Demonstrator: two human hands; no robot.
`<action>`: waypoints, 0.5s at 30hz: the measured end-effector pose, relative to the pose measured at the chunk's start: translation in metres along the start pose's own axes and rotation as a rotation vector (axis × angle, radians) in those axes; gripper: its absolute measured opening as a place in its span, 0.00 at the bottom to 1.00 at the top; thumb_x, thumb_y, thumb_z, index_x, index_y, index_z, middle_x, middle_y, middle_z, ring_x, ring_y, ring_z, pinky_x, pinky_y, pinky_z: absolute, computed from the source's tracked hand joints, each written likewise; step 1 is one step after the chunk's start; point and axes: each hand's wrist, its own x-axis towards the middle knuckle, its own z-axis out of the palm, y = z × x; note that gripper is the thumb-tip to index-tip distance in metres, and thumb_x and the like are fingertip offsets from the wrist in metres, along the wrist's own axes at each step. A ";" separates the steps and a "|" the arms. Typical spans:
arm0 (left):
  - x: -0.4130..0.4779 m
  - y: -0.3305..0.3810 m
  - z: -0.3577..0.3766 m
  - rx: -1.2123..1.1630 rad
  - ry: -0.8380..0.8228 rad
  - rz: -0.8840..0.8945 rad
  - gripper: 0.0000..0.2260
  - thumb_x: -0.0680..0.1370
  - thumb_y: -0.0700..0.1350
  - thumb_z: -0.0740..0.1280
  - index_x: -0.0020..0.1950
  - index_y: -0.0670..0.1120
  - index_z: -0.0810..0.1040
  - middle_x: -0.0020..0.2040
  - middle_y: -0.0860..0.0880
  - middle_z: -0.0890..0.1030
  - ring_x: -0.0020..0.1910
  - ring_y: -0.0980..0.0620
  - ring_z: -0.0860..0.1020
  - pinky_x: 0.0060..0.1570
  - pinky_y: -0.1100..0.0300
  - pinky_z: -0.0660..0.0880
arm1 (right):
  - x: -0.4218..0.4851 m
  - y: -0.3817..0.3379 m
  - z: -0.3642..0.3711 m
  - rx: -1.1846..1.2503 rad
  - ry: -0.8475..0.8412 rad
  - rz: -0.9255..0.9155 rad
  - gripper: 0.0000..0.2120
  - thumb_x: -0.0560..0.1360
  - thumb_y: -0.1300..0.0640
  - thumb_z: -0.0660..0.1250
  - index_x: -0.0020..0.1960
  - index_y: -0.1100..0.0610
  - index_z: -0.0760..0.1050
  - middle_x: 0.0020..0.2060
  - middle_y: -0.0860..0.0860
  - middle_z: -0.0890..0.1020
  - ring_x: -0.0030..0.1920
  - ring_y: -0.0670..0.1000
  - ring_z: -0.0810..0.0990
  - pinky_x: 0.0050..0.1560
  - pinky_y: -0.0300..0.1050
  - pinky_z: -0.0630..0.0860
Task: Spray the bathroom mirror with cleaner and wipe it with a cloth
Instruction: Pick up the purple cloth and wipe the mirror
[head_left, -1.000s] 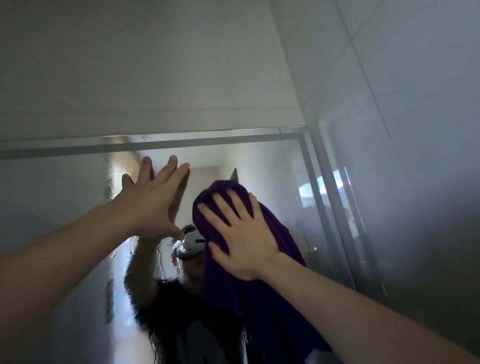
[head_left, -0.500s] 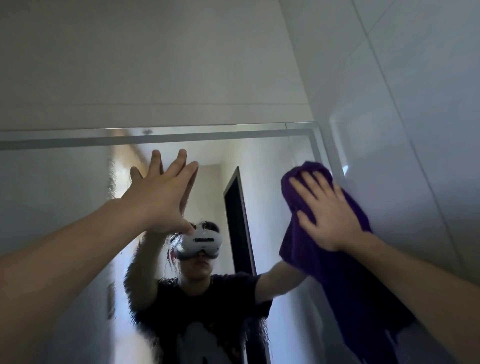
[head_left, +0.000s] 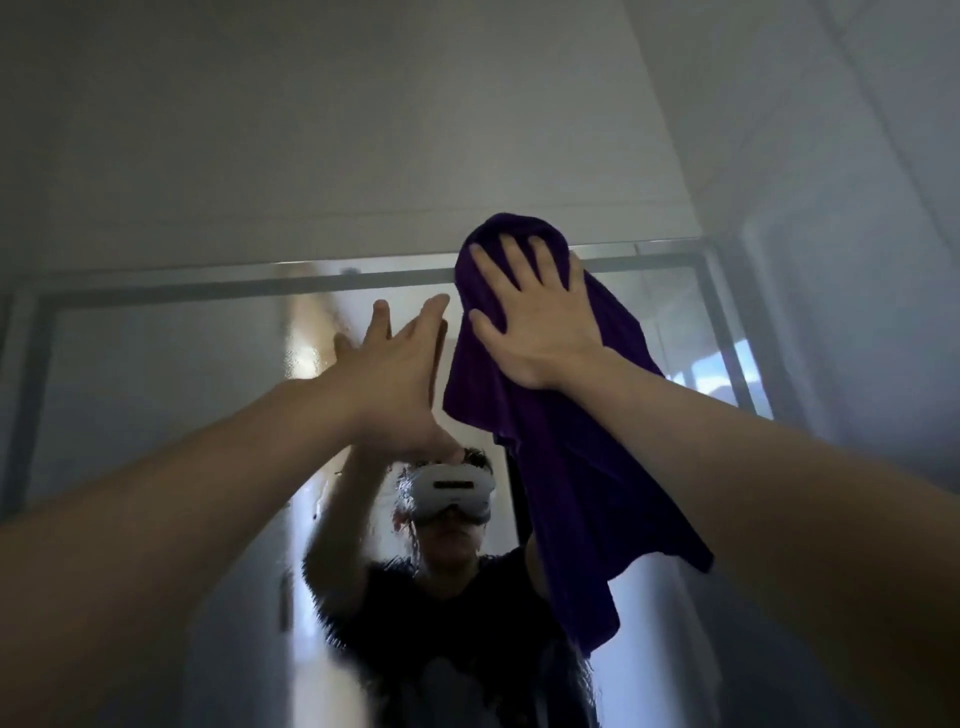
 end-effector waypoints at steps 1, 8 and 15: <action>-0.003 -0.004 -0.005 -0.092 0.029 0.008 0.65 0.61 0.59 0.84 0.81 0.56 0.38 0.80 0.45 0.57 0.81 0.37 0.55 0.76 0.33 0.61 | -0.004 -0.007 0.001 0.002 0.001 -0.027 0.34 0.79 0.36 0.46 0.82 0.43 0.43 0.82 0.52 0.49 0.82 0.58 0.45 0.78 0.66 0.41; -0.036 -0.058 -0.011 0.098 0.010 -0.119 0.66 0.60 0.65 0.83 0.80 0.64 0.35 0.83 0.53 0.33 0.82 0.39 0.35 0.79 0.32 0.47 | -0.076 -0.047 0.012 0.004 -0.081 -0.304 0.35 0.78 0.34 0.49 0.82 0.44 0.46 0.82 0.53 0.53 0.81 0.59 0.47 0.78 0.66 0.39; -0.046 -0.067 -0.003 0.134 0.005 -0.313 0.64 0.62 0.63 0.82 0.81 0.63 0.36 0.83 0.50 0.32 0.81 0.31 0.37 0.76 0.28 0.53 | -0.155 -0.040 0.020 -0.007 -0.256 -0.649 0.39 0.77 0.31 0.55 0.82 0.43 0.46 0.82 0.51 0.55 0.82 0.59 0.49 0.77 0.67 0.40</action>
